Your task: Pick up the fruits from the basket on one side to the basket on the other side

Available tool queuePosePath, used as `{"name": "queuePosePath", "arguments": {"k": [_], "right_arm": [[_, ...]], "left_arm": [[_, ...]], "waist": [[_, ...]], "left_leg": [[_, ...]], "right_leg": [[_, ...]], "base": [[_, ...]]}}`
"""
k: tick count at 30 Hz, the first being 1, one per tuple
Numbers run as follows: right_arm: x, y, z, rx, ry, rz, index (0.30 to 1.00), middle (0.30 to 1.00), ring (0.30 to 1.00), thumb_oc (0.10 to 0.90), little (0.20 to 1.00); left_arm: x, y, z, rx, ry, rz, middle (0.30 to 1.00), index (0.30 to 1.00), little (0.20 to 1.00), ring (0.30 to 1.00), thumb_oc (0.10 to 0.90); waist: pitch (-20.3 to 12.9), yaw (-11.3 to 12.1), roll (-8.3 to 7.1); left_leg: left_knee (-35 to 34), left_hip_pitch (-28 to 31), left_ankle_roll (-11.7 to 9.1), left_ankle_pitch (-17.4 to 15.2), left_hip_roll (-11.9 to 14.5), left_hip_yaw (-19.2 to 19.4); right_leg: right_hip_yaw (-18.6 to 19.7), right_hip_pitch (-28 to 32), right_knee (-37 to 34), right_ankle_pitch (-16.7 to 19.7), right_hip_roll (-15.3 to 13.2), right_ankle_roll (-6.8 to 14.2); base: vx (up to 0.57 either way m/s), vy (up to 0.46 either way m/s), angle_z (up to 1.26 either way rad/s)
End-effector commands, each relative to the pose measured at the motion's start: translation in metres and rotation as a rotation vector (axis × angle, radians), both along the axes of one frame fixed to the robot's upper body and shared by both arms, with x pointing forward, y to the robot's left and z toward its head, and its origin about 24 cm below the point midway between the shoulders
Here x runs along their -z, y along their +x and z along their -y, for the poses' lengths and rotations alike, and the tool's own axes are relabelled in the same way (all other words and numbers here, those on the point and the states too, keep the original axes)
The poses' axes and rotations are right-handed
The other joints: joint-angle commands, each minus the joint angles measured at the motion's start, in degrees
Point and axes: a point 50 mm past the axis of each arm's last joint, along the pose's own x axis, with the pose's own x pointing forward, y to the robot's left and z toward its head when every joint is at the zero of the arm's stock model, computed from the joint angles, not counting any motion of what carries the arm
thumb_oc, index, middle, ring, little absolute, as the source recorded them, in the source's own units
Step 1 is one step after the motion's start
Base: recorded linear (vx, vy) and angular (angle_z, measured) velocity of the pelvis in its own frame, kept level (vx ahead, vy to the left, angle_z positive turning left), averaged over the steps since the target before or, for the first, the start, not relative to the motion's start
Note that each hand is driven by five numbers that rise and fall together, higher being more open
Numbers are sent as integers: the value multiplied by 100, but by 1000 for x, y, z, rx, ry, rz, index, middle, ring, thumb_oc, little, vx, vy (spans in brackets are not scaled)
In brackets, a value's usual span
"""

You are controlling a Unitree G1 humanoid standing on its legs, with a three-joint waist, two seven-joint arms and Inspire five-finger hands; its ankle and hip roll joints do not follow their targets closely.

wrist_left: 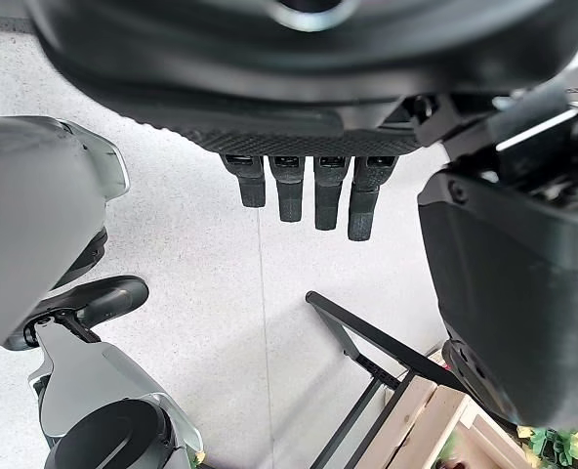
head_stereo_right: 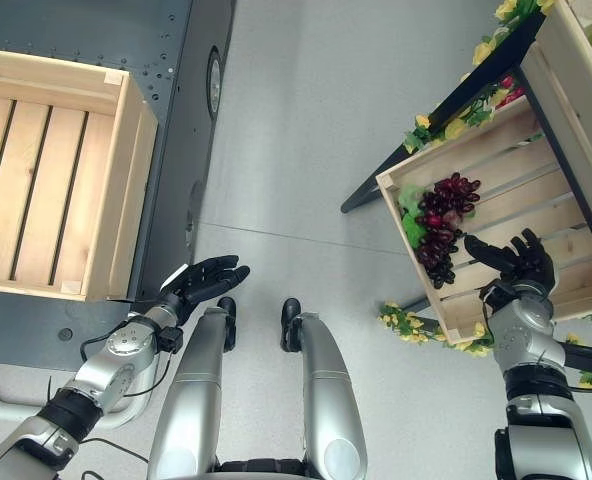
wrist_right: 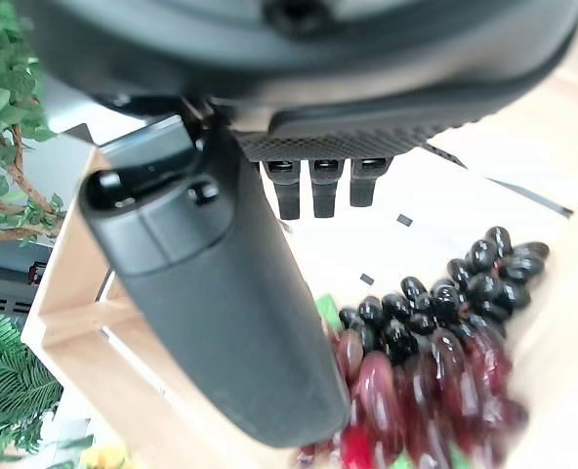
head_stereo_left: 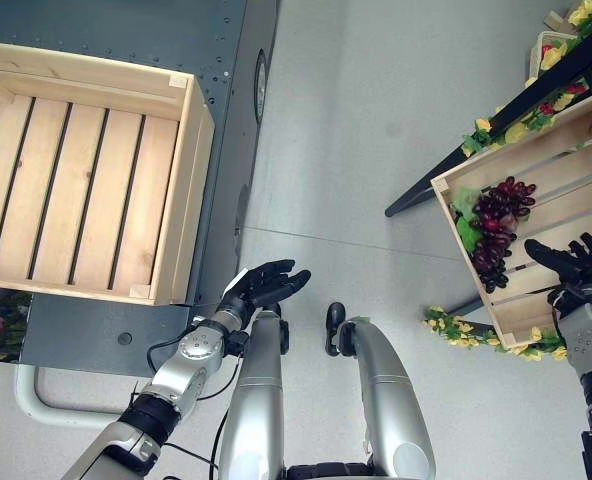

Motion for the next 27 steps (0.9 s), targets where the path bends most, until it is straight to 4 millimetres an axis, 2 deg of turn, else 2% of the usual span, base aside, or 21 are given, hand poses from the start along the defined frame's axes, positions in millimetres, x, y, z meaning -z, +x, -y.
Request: {"name": "queuePosePath", "arguments": {"k": [1, 4, 10, 17, 20, 21, 24, 25, 27], "right_arm": [[-56, -17, 46, 205, -110, 121, 900, 900, 900, 800, 900], [-50, -18, 47, 186, -103, 113, 900, 900, 900, 800, 900], [-52, -3, 29, 103, -97, 157, 900, 900, 900, 800, 900], [-23, 6, 5, 35, -53, 141, 900, 900, 900, 800, 900], [-5, 6, -5, 3, -32, 118, 900, 900, 900, 800, 900], [7, 6, -15, -30, -26, 106, 900, 900, 900, 800, 900], [19, 8, -29, -84, -13, 101, 900, 900, 900, 800, 900], [31, 6, -41, -115, -5, 91, 900, 900, 900, 800, 900], [44, 2, -52, -154, -10, 64, 900, 900, 900, 800, 900]], "left_arm": [[-20, -2, 17, 89, -43, 114, 900, 900, 900, 900, 800], [-20, -1, 20, 94, -45, 116, 900, 900, 900, 900, 800], [-16, -2, 26, 101, -65, 106, 900, 900, 900, 900, 800], [-3, -5, 36, 110, -85, 60, 900, 900, 900, 900, 800], [11, -8, 40, 98, -79, 3, 900, 900, 900, 900, 800], [23, -12, 40, 82, -74, -41, 900, 900, 900, 900, 800], [40, -20, 39, 59, -53, -103, 900, 900, 900, 900, 800], [55, -27, 37, 37, -34, -152, 900, 900, 900, 900, 800], [71, -36, 34, 3, -2, -207, 900, 900, 900, 900, 800]], "waist": [[-125, 110, -248], [-133, 100, -224], [-207, 53, -158], [-459, 11, -42], [-605, -5, -13], [-706, -25, -4], [-841, -43, 12], [-969, -60, 25], [-1110, -85, 33]], "left_leg": [[39, 568, 218, -853, -162, 303], [-13, 638, 233, -862, -166, 321], [-192, 911, 232, -863, -157, 388], [-775, 1649, 262, -830, -133, 492], [-1004, 1988, 283, -813, -120, 516], [-1149, 2191, 294, -788, -121, 530], [-1363, 2472, 297, -739, -116, 564], [-1555, 2683, 302, -693, -115, 609], [-1794, 2941, 304, -633, -100, 650]], "right_leg": [[-204, 633, 182, -51, 96, -207], [-186, 688, 145, -53, 84, -202], [-119, 926, -3, -87, 80, -212], [24, 1669, -686, -23, 77, -190], [66, 2031, -1002, 33, 64, -170], [109, 2241, -1194, 69, 70, -154], [147, 2526, -1438, 113, 56, -132], [173, 2721, -1619, 139, 52, -110], [196, 2938, -1803, 165, 38, -80]], "base": [[7, 31, 0], [-1, 13, 0], [-2, 54, 0], [20, 74, -1], [48, 65, -6], [77, 81, -4], [66, 82, -2], [64, 90, -3], [75, 86, -4]]}}
